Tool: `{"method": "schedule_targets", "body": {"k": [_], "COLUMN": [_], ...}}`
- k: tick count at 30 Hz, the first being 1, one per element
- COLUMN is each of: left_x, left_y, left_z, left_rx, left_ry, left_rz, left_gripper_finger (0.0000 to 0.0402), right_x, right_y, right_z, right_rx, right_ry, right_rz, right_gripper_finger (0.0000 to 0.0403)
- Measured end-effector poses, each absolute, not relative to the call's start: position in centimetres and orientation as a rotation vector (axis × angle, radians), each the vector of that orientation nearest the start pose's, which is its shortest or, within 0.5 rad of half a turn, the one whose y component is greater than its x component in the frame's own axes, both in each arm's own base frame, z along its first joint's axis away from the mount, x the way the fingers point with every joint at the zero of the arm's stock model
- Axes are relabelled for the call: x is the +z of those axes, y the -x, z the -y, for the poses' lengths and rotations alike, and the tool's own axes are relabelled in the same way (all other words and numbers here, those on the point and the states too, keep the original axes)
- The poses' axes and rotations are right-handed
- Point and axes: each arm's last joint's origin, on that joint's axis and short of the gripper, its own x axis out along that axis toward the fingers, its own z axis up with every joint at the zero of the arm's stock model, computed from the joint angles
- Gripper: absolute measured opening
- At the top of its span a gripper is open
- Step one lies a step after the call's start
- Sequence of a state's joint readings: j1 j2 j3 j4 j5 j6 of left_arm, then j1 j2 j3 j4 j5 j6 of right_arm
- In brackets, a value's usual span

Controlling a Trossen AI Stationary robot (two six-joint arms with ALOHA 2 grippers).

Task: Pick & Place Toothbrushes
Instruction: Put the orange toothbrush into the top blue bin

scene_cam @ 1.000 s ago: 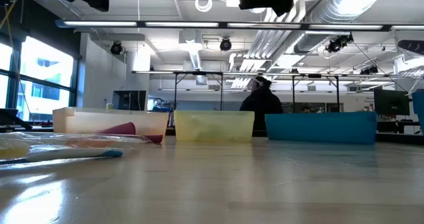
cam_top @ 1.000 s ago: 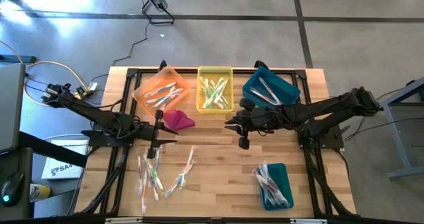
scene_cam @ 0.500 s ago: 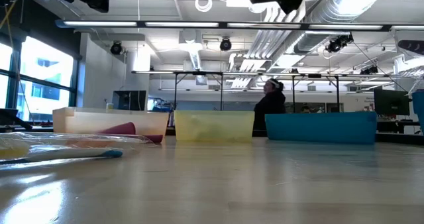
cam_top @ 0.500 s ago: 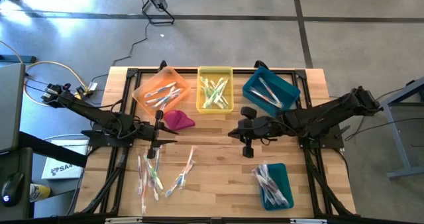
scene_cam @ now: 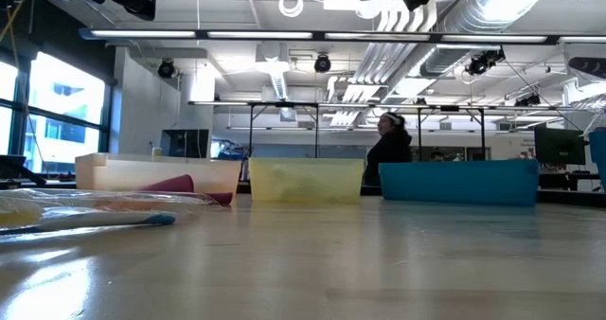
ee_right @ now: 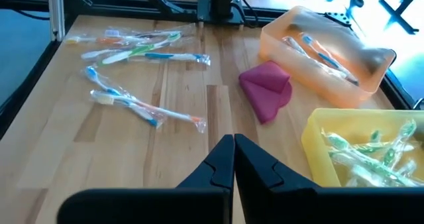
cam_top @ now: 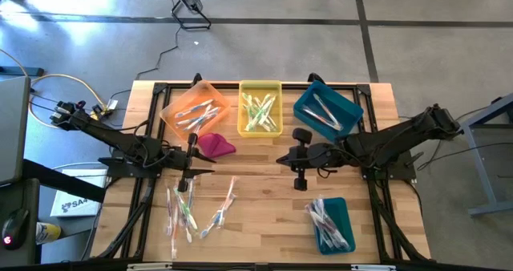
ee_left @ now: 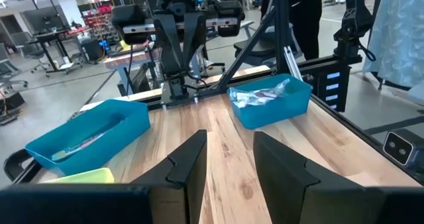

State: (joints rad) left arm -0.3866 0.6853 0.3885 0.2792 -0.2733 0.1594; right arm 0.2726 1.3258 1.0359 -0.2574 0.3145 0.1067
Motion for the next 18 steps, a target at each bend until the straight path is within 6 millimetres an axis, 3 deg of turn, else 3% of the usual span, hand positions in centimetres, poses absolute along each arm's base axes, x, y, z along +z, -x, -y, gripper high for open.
{"method": "schedule_targets", "body": {"k": [12, 18], "left_x": [24.0, 23.4], "left_y": [-16.9, -18.2], "left_z": [6.0, 6.5], "left_rx": [-0.108, -0.089], "left_ry": [-0.100, -0.044], "left_rz": [-0.100, -0.127], "left_gripper_finger": [0.0120, 0.0120], "right_x": [29.7, 27.3], "right_y": [-28.0, -27.9], "right_z": [-7.1, -6.6], "right_rx": [0.016, 0.095], "right_ry": [0.083, 0.057], "right_rz": [-0.524, -0.435], "right_gripper_finger": [0.0004, 0.0004]}}
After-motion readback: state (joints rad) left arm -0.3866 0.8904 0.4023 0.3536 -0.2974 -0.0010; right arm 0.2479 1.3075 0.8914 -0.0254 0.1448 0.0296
